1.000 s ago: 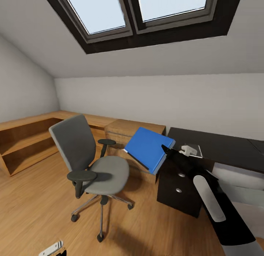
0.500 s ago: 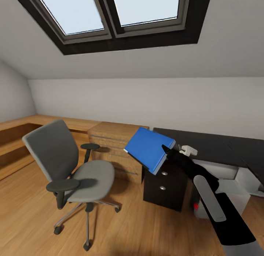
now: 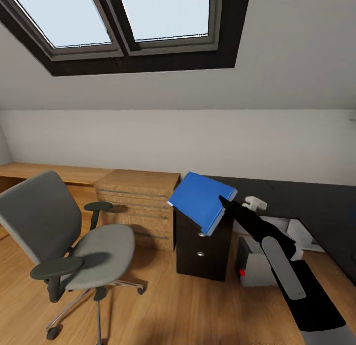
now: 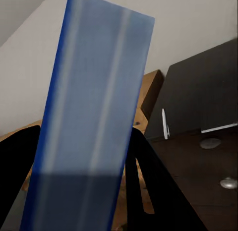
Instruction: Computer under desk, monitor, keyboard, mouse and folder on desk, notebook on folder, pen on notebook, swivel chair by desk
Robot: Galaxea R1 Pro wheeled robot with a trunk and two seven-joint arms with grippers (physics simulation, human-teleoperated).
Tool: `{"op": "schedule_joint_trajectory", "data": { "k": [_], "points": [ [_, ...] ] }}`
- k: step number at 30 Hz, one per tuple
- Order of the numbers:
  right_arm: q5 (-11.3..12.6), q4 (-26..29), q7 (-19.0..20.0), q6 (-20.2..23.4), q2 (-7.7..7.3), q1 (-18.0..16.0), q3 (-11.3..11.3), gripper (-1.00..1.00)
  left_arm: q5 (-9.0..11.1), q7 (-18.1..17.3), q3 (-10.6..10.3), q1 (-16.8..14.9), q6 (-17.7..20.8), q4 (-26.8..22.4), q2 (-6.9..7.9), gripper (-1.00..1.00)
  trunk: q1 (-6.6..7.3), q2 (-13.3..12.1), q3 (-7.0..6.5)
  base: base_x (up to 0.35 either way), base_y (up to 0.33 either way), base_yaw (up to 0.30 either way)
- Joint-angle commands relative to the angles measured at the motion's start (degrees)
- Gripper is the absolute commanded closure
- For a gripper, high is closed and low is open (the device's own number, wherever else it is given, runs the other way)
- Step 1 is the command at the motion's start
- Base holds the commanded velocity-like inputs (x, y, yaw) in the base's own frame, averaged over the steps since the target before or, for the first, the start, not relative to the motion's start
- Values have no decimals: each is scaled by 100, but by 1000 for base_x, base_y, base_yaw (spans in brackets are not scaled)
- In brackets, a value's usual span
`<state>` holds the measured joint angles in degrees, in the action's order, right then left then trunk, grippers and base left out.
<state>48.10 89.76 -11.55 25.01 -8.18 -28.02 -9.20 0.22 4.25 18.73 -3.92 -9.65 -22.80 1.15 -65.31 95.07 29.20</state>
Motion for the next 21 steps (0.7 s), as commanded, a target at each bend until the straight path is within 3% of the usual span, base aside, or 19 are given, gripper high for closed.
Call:
{"op": "schedule_joint_trajectory", "data": {
  "k": [1,8,21],
  "points": [
    [59,7,-56,5,-5,0,-12,100,3,6,9,-3,-21,3,-1,-100,23,-38,-15,0,0,-281],
    [63,7,-44,22,0,23,-14,100,2,13,15,-3,-27,3,-11,-100,177,-319,-157,0,0,-247],
    [68,7,4,30,1,25,-18,100,4,14,13,-3,-30,10,-15,-100,462,-840,-392,0,0,-10]
  ]
}}
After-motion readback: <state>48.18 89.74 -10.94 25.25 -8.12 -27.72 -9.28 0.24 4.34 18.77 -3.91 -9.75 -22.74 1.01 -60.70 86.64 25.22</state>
